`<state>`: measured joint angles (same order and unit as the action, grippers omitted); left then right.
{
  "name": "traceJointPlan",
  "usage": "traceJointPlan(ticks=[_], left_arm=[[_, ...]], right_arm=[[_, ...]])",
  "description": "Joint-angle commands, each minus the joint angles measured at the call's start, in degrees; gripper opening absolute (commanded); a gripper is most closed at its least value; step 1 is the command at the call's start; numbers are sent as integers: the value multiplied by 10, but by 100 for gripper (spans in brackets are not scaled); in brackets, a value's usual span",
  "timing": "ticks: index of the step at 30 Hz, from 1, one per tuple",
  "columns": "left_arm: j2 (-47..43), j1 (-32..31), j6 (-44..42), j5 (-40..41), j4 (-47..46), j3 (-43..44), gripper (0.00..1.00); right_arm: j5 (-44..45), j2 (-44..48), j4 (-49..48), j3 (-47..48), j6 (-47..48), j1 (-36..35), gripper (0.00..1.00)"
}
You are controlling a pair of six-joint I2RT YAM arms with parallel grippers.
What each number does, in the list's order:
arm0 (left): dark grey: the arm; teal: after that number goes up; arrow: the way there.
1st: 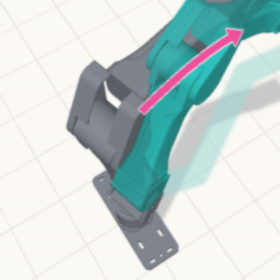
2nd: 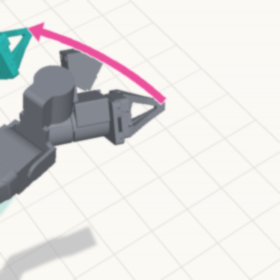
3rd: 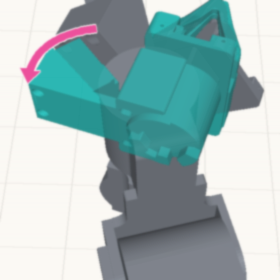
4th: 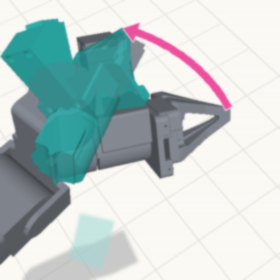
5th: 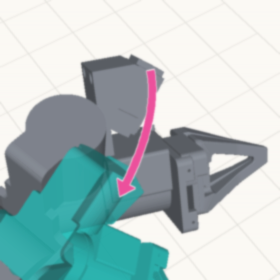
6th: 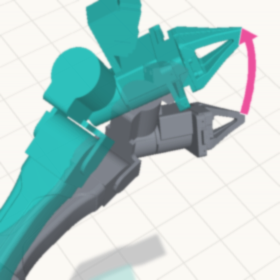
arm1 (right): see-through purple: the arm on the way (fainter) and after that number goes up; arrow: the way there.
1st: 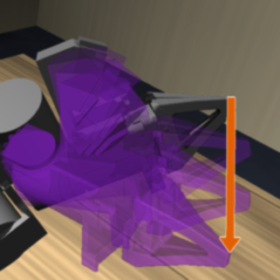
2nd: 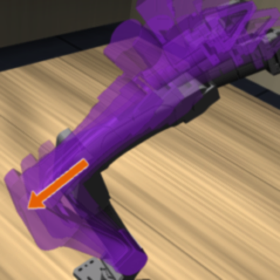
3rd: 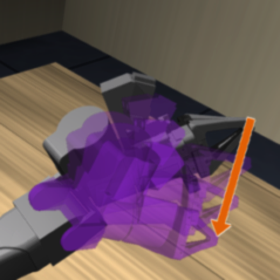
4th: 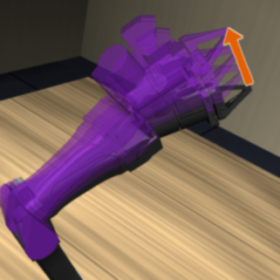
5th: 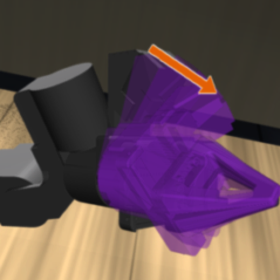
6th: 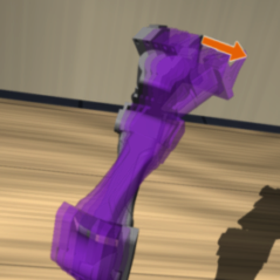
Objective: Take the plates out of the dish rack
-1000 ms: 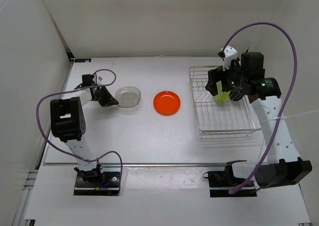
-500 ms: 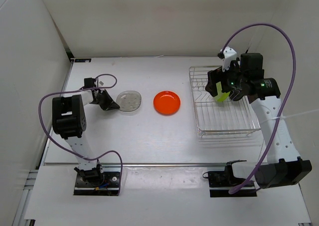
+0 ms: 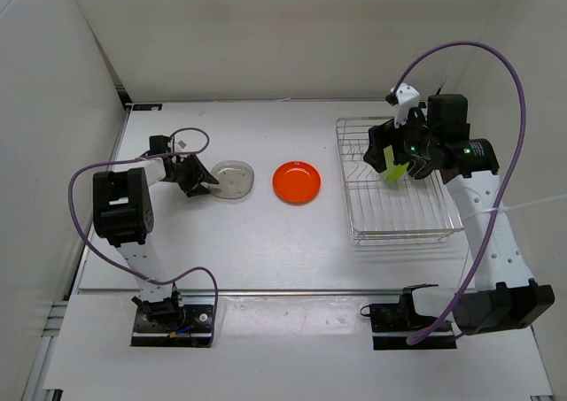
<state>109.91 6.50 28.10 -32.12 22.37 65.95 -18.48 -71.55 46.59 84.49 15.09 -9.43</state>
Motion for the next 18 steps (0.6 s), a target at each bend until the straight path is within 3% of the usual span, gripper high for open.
traceJointPlan(ticks=[1,5,6,10,14,18], left_arm=[[-49,1,-17,17,9,-10,59],[-85,13,-38,29,28,-8,81],[-100,19,-51,29,34,3,95],[-127,35,-99,58,78,61,96],[-155,16,-149,158,153,143,96],[-199,-18,-198,229,185,183,99]], right_arm=[[-17,19,-5,9,6,1,100],[36,19,-15,4,-9,6,100],[49,19,-20,-2,-9,6,100],[141,-16,-27,-7,-23,6,100],[235,-77,-33,8,-23,6,100],[290,-130,-54,20,4,6,92]])
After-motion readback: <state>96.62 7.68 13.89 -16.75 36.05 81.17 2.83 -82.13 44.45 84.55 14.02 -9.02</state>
